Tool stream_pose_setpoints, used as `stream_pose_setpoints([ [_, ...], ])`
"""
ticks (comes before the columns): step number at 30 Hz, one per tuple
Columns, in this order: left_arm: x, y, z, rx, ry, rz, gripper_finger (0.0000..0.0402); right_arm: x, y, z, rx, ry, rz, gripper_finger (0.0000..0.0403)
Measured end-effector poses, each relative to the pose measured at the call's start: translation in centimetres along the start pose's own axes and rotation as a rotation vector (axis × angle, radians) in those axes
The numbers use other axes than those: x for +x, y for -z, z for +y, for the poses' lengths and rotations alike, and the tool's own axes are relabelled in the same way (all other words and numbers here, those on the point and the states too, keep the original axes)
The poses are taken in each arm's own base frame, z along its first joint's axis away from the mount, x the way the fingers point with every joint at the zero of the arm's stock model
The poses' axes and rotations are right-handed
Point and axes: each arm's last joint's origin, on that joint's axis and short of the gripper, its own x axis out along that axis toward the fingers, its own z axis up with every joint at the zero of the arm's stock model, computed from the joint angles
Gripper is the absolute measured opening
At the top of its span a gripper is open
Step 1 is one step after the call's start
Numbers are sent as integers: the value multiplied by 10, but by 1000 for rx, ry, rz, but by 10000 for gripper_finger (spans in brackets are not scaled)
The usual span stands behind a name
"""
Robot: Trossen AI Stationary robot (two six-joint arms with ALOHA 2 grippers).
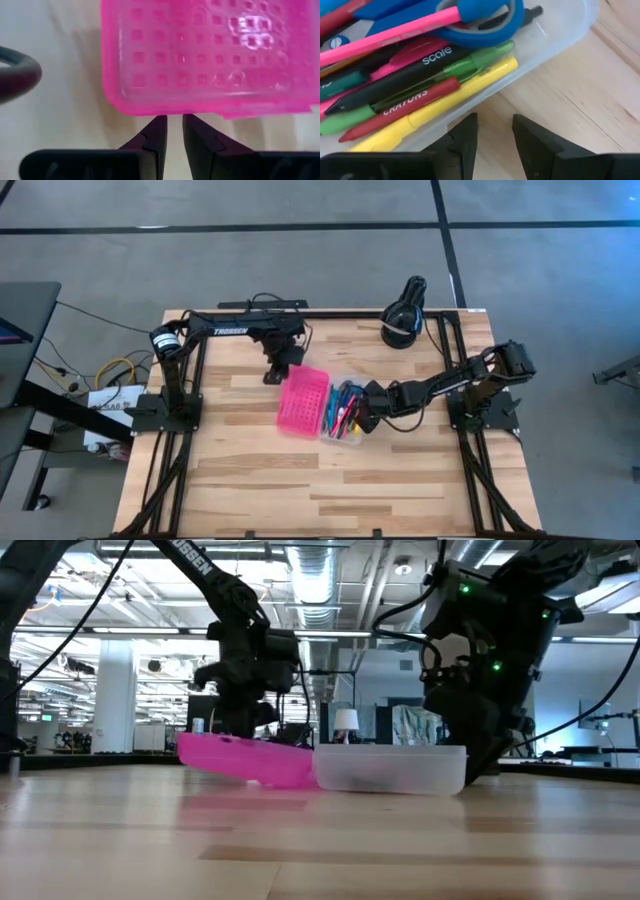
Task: Pick & place school supplies into a supply box
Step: Move the pink supply box to the center of the table, then close the lid of the pink supply box
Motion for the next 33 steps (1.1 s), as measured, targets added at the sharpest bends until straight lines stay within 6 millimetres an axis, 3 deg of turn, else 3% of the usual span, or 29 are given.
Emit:
stream_pose_setpoints([
  [8,1,8,-14,-56,107,109,54,0,-1,2,-68,-27,3,122],
  [16,2,7,-16,-84,119,104,54,0,-2,4,-167,-54,-8,122],
  [27,48,33,-45,-165,241,144,54,0,-3,4,-259,-64,-6,122],
  [33,60,43,-55,-224,276,139,54,2,-9,-1,-288,-96,23,122],
])
